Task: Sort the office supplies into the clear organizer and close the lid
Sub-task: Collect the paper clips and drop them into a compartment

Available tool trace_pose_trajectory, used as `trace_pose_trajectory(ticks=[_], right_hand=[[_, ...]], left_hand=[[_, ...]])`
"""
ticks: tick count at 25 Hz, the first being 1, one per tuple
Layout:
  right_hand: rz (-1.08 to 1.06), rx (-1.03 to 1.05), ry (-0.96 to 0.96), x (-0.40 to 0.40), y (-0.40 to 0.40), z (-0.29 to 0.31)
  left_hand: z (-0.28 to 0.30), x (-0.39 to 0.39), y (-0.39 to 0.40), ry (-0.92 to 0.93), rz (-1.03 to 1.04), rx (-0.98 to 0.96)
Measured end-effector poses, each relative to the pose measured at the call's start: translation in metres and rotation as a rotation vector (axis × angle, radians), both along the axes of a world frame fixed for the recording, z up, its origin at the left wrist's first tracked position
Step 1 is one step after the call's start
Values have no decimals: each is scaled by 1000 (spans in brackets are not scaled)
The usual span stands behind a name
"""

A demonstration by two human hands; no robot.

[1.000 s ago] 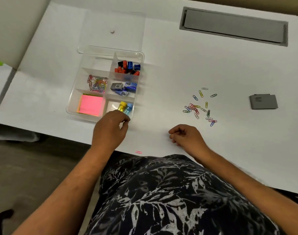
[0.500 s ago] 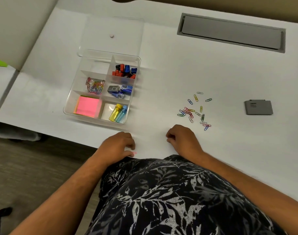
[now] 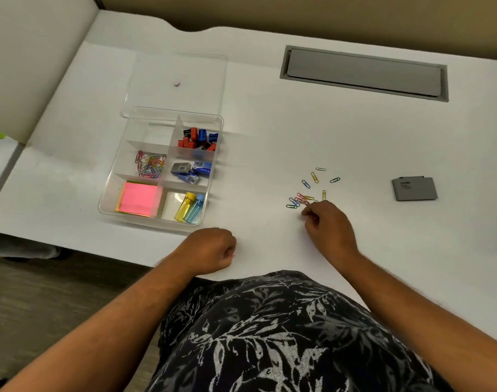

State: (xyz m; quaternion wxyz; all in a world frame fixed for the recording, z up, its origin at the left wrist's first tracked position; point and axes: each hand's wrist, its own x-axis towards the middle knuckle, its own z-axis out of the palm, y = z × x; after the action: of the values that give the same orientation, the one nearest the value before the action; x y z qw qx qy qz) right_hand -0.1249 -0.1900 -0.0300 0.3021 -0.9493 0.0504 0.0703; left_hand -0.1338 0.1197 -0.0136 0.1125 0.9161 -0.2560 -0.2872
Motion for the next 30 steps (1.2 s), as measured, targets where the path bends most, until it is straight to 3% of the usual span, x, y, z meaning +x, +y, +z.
trace_pose_trajectory(ticks=[3,8,10,18,21,26,30], right_hand=[[-134,-65,-106,11,-36,-5],[-140,74,98,11,-35,-11],[-166,77,169,14,-67,-10],[-164,132,80,30,-62,-15],[-47,96,103,58,-63,-16],[208,-138,114,79,-54,-16],[240,-129,38,69,-36,-15]], left_hand=[[2,26,-43,-81,86,-94],[-4,68,-93,-134,192,-216],[-13,97,-150,-118,108,-186],[-21,116,-151,-134,104,-184],[-17,125,-156,-142,32,-142],[-25,123,-159,-167,-11,-180],[-30,107,-172,-209,101,-214]])
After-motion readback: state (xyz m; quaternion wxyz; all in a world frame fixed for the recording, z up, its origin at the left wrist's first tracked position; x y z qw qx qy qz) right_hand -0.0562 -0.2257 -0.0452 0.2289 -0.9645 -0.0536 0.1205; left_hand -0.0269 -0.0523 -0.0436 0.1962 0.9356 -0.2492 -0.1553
